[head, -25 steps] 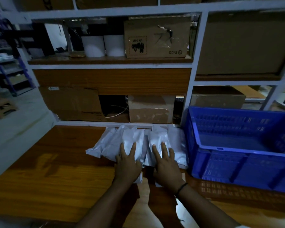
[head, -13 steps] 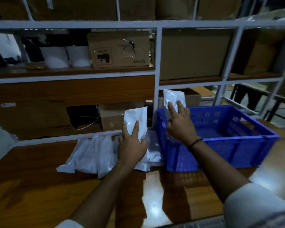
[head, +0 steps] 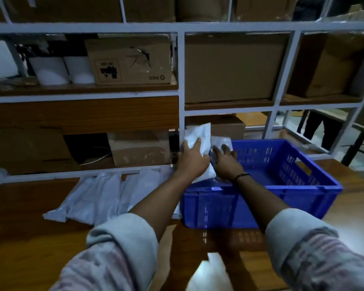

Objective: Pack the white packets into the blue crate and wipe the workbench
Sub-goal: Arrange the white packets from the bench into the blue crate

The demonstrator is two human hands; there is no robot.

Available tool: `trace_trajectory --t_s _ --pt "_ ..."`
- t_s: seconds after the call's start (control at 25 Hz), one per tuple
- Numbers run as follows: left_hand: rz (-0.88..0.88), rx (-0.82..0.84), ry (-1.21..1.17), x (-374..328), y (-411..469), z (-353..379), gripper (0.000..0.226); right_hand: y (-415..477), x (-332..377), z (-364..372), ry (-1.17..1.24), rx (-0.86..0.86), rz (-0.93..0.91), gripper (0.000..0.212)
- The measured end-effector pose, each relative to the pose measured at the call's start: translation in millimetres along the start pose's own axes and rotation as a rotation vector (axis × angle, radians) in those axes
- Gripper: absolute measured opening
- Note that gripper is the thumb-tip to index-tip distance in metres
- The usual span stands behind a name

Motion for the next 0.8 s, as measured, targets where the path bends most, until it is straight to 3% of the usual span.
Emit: trace_trajectory --t_s 0.12,0.28,0.48,0.6,0.8 --pt "-0.062 0.086 0.028 0.2 30.9 38.3 0.069 26.6 -14.1 30.4 -0.167 0.165 -0.09 0.073" --pt "-0.187 0.153 0.11 11.8 65.5 74.7 0.073 51.0 -37.8 28.1 -0.133 0.253 -0.07 0.071" --pt "-0.381 0.208 0.203 80.0 111.6 124.5 0.08 52.8 -41.9 62.5 -0.045 0.445 -0.079 0.082" --pt "-0.424 0.228 0.313 54.6 69.0 113.1 0.075 50.6 -42.9 73.4 -0.054 0.463 -0.103 0.084" --pt "-0.466 0.245 0.265 57.8 46.2 122.6 0.076 35.0 -40.9 87.2 -0.168 0.427 -0.14 0.083"
Point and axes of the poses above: each hand's wrist, its own y-axis towards the middle knuckle, its own z-axis out of the palm, x = y × z, the point moved 10 cm from there along y, towards the middle knuckle, and after that the axes turned 13 degrees about x, right-handed, at the moved point
